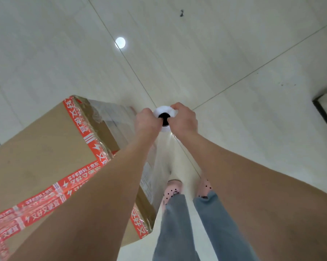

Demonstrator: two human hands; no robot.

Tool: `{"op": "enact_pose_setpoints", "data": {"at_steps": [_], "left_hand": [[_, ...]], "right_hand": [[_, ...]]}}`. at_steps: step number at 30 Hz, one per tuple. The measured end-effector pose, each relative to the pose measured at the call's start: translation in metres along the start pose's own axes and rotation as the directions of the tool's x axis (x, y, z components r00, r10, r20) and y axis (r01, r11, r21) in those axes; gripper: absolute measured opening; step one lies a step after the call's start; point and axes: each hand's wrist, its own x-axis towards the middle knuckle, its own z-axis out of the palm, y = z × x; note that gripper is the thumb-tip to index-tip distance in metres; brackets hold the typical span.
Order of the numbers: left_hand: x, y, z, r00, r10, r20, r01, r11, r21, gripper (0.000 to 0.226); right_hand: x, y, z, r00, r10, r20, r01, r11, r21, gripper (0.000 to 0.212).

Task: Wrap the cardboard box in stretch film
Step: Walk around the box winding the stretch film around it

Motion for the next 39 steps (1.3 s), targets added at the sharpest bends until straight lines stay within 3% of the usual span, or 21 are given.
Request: {"op": "enact_pose_setpoints", "data": {"at_steps": [9, 11, 14, 18, 21, 26, 28, 31, 33, 36, 39], "left_hand": [[0.007, 0.003, -0.008, 0.998, -0.017, 0.065, 0.014, 0.999, 0.046, 0.027], [0.007, 0.007, -0.012, 0.994, 0.066, 0.084, -0.076, 0.989, 0.127, 0.034], [0.008, 0.012, -0.015, 0.944, 0.319, 0.085, -0.330, 0.898, 0.292, 0.045], [0.016, 0.018, -0.024, 0.905, 0.413, 0.102, -0.420, 0.831, 0.363, 0.023], [0.026, 0.017, -0.032, 0.923, 0.374, 0.091, -0.383, 0.862, 0.331, 0.018], [0.034, 0.011, -0.040, 0.989, 0.145, -0.006, -0.145, 0.989, 0.015, 0.011], [0.039, 0.009, -0.042, 0.999, 0.049, -0.016, -0.050, 0.994, -0.096, 0.013], [0.048, 0.008, -0.048, 0.999, -0.013, 0.044, 0.019, 0.991, -0.130, 0.025], [0.053, 0.011, -0.052, 0.996, 0.047, 0.077, -0.043, 0.998, -0.049, 0.035], [0.059, 0.023, -0.058, 0.949, 0.281, 0.140, -0.301, 0.942, 0.150, 0.051], [0.063, 0.038, -0.059, 0.902, 0.349, 0.254, -0.422, 0.838, 0.346, 0.039]], "right_hand": [[0.008, -0.010, 0.004, 1.000, 0.030, -0.008, -0.031, 0.994, -0.104, 0.045], [0.012, -0.011, 0.003, 0.999, 0.044, 0.003, -0.043, 0.989, -0.143, 0.043], [0.015, -0.009, 0.004, 0.998, 0.070, 0.000, -0.069, 0.980, -0.188, 0.040], [0.021, -0.015, 0.009, 0.999, 0.013, -0.032, -0.021, 0.965, -0.262, 0.019], [0.027, -0.025, 0.011, 0.996, -0.090, -0.015, 0.078, 0.927, -0.366, 0.019], [0.037, -0.043, 0.012, 0.965, -0.256, 0.050, 0.253, 0.877, -0.408, 0.036], [0.041, -0.048, 0.014, 0.973, -0.228, 0.030, 0.220, 0.881, -0.419, 0.039], [0.047, -0.052, 0.015, 1.000, -0.028, -0.002, 0.027, 0.966, -0.256, 0.046], [0.050, -0.052, 0.015, 0.999, 0.043, 0.018, -0.039, 0.984, -0.172, 0.043], [0.052, -0.051, 0.016, 0.999, 0.049, 0.020, -0.044, 0.984, -0.174, 0.038], [0.054, -0.049, 0.018, 1.000, 0.004, 0.008, -0.003, 0.979, -0.203, 0.034]]}}
